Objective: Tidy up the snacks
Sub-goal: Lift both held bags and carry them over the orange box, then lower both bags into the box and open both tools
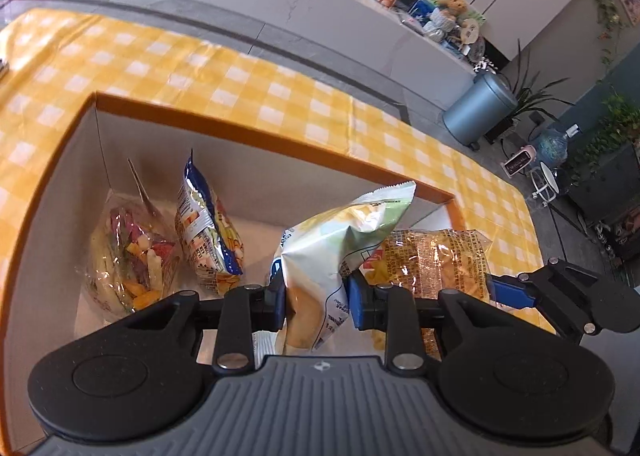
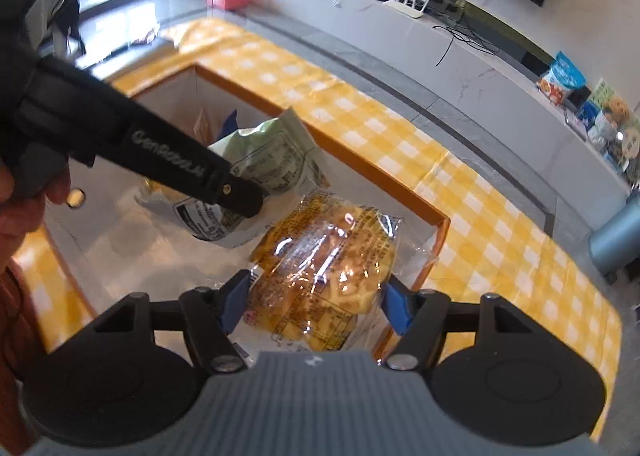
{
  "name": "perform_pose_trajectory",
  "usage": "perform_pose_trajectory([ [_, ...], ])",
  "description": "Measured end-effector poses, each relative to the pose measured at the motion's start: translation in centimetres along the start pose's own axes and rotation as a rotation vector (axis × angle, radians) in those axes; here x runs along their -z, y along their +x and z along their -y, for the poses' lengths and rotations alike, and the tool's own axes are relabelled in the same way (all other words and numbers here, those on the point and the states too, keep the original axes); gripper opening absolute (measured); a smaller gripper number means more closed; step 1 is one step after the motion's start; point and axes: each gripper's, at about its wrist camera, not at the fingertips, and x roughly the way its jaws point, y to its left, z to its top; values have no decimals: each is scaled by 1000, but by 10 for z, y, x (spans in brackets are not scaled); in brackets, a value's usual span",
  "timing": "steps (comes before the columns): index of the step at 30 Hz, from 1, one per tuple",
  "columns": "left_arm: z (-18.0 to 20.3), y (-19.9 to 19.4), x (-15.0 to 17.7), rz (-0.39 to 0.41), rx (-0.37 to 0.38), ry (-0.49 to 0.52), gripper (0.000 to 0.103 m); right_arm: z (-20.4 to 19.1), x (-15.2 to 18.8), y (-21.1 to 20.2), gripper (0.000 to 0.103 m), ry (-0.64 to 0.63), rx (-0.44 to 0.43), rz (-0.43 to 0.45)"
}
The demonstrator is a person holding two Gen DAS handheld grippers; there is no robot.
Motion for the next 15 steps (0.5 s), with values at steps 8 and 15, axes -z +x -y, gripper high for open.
perform_pose_trajectory([
  [8, -20, 15, 1, -35, 42, -55, 39, -20, -15, 31, 67, -127, 39, -78],
  [15, -26, 21, -6, -53, 57, -56, 41, -21, -20, 59, 67, -164, 22, -130],
])
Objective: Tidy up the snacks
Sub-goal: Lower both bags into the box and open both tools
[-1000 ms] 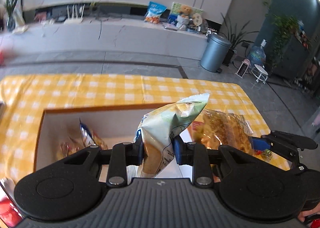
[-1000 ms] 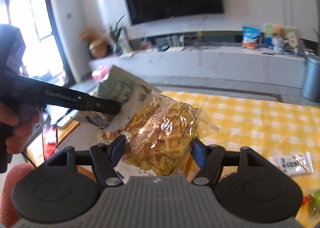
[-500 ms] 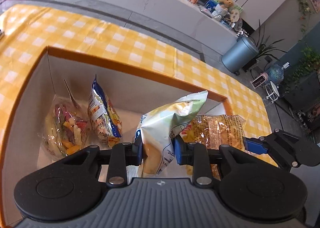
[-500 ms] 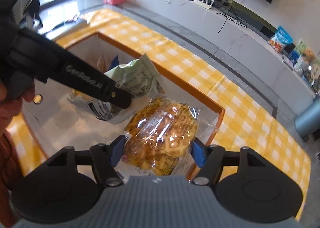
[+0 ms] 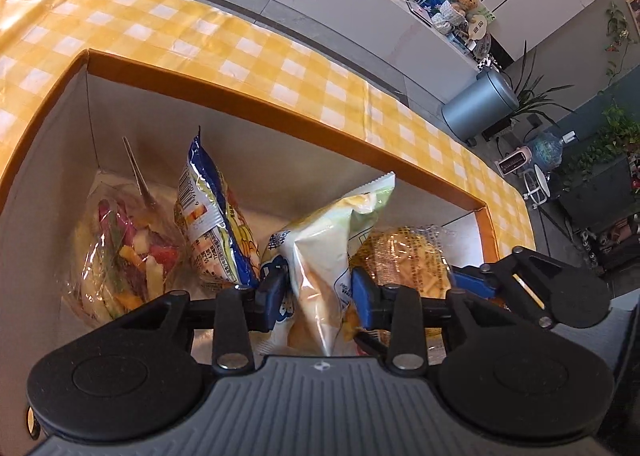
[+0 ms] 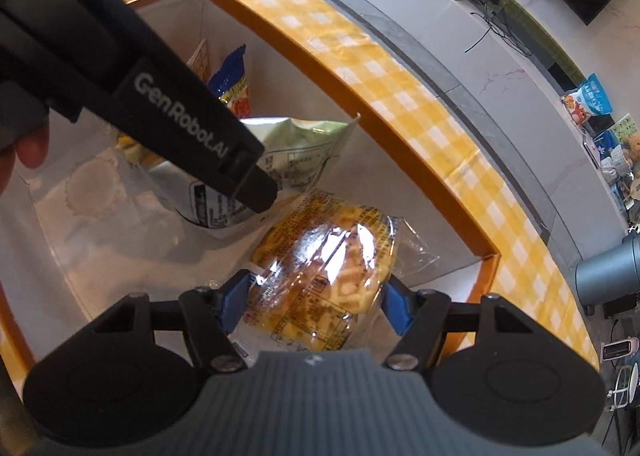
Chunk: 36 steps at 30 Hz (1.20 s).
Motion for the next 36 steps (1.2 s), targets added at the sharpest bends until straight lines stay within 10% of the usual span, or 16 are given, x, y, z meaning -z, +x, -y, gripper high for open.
perform_pose_trajectory([
  [15, 10, -9, 4, 22, -23, 126, 63, 4, -14, 25, 72, -5, -4, -42],
  [36, 14, 3, 10, -39, -60, 205, 41, 19, -2, 5, 61, -88, -54, -80],
])
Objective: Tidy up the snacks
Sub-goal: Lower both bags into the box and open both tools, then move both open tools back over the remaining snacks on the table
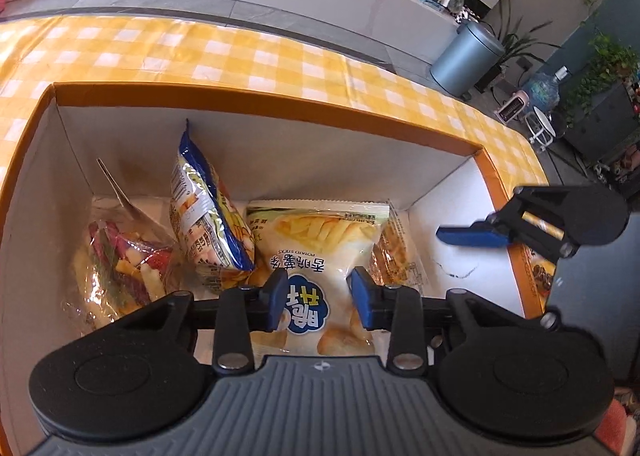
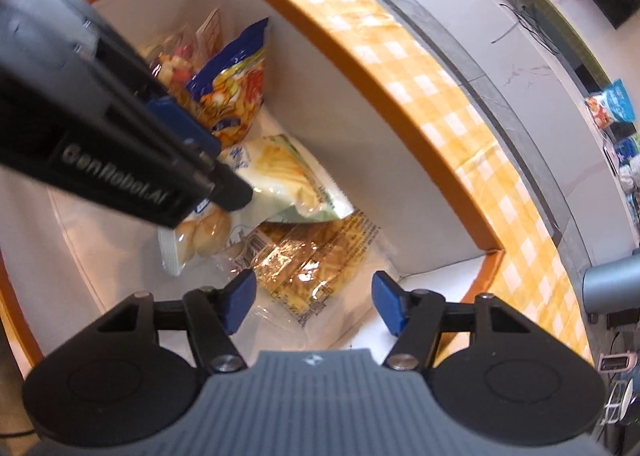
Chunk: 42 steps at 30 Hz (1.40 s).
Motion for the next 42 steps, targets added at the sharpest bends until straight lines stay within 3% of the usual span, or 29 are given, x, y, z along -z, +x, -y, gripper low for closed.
perform_pose_trajectory([
  [9, -2, 0, -3, 30, -12, -8, 41, -15, 4, 27, 58, -81, 4, -61],
  [16, -4, -2, -4, 39, 0, -29, 42, -17, -3, 22, 31, -38, -75, 34],
  [20, -9, -5, -3, 42, 17, -47, 43, -24, -11, 25, 31, -34, -89, 39],
  [27, 11, -20, 2, 98, 63, 50, 43, -15, 0, -1, 31, 18, -39, 51],
  [35, 50, -46, 21, 286, 126, 222, 50, 2, 66, -80, 31, 245, 66, 271],
  [40, 77, -47, 33, 316, 221, 264, 50, 7, 131, -120, 31, 433, 122, 428],
  [42, 90, -48, 39, 330, 218, 303, 50, 13, 164, -129, 31, 500, 171, 476],
])
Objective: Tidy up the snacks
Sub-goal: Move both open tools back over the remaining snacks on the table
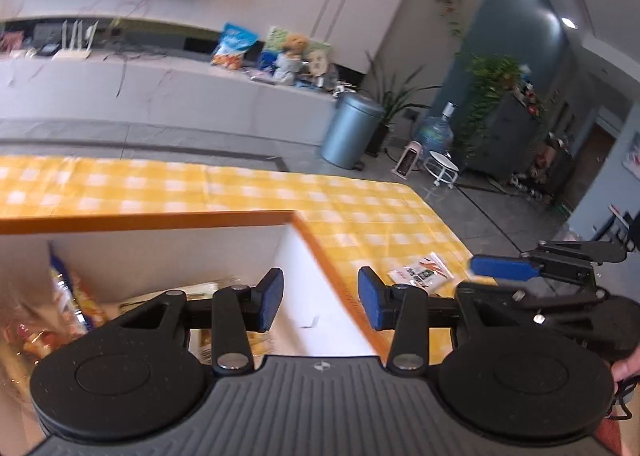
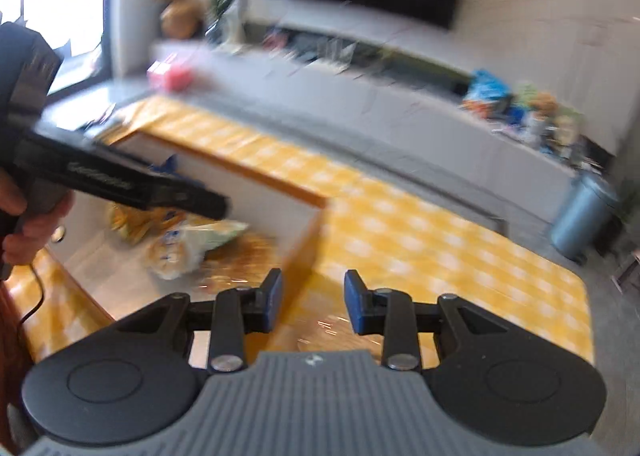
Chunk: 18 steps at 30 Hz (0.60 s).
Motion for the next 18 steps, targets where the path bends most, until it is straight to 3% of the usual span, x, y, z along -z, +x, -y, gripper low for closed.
perform_pose_trajectory([
  [4, 28, 0, 4, 5, 34, 58, 50, 37, 41, -22, 32, 164, 103, 48],
  [10, 75, 8, 13, -20, 79, 142, 50, 77, 98, -44, 33, 454, 262, 18],
  [15, 107, 33, 30, -98, 63, 177, 50, 90, 133, -46, 35, 681, 287, -17],
  [18, 118, 44, 42, -125, 64, 157, 50, 85, 142, -38, 35, 674, 314, -22],
])
